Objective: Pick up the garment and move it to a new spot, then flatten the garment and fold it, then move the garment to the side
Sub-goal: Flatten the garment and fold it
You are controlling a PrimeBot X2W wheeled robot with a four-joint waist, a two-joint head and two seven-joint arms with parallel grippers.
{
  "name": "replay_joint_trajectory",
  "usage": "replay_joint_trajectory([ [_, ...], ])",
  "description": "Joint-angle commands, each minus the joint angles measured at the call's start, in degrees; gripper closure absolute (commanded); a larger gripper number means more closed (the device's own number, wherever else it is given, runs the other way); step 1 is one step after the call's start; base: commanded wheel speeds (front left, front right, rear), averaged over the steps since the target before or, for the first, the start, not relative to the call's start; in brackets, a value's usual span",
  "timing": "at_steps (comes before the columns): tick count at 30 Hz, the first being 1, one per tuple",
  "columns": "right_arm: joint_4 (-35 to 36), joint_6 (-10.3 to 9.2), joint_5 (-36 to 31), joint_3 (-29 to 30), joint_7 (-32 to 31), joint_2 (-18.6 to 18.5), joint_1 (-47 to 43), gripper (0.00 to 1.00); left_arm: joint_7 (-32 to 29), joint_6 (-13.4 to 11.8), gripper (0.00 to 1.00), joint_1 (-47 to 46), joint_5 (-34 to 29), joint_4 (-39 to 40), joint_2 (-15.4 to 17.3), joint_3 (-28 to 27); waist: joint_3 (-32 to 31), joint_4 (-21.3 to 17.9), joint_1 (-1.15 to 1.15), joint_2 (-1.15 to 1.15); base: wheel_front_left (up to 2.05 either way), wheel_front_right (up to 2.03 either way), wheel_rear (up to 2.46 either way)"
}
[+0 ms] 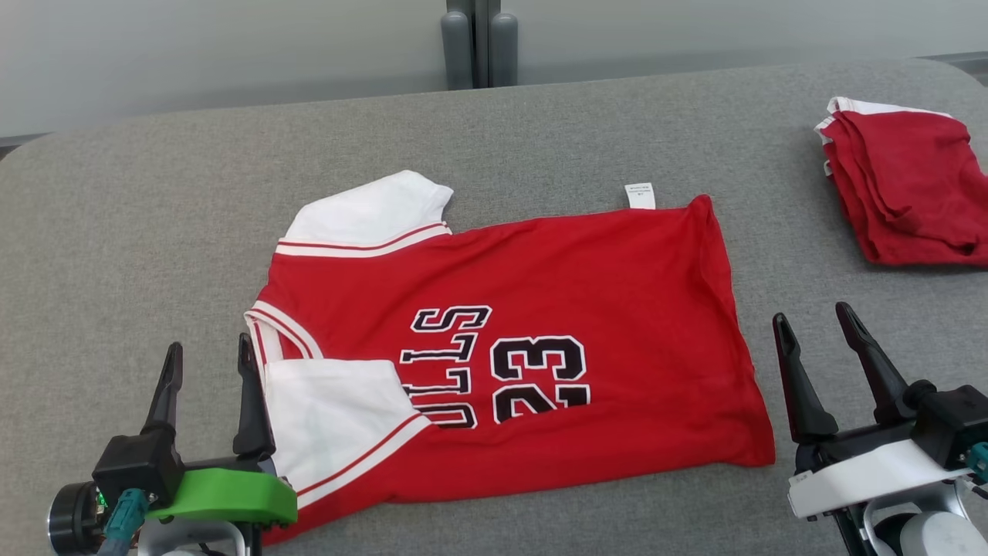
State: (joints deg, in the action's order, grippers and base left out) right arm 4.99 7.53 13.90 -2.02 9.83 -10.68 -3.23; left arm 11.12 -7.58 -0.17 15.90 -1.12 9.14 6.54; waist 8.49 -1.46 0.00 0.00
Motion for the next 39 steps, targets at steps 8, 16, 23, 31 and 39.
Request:
replay_joint_trajectory([
  [8,1.49,-0.09,0.52,0.66,-1.08,0.52,-0.10,0.00,-1.24,0.56,0.00,-3.47,0.10,0.58,0.98,0.37,1.83,-0.05,0.00,0.00,0.00,0.00,0.00],
  [16,3.18,-0.09,0.55,0.06,-1.82,-0.15,3.12,0.00,-9.46,7.54,0.00,-23.35,1.06,-8.64,2.18,4.96,8.38,-0.89,0.00,0.00,0.00,0.00,0.00],
  [23,2.24,-0.09,1.37,-1.56,-1.31,-0.35,5.99,0.00,-15.28,12.04,0.00,-39.17,1.96,-26.16,2.27,7.53,13.35,-3.70,0.00,0.00,0.00,0.00,0.00],
  [31,0.34,-0.09,2.14,-3.14,-0.68,-0.57,8.70,0.00,-19.04,14.25,0.00,-51.39,3.97,-45.41,2.82,8.98,17.31,-6.45,0.00,0.00,0.00,0.00,0.00],
  [39,-2.00,-0.09,2.82,-2.72,-0.66,-1.25,9.62,0.00,-26.76,15.12,0.93,-55.79,5.41,-58.80,3.82,12.45,18.19,-7.22,0.00,0.00,0.00,0.00,0.00],
])
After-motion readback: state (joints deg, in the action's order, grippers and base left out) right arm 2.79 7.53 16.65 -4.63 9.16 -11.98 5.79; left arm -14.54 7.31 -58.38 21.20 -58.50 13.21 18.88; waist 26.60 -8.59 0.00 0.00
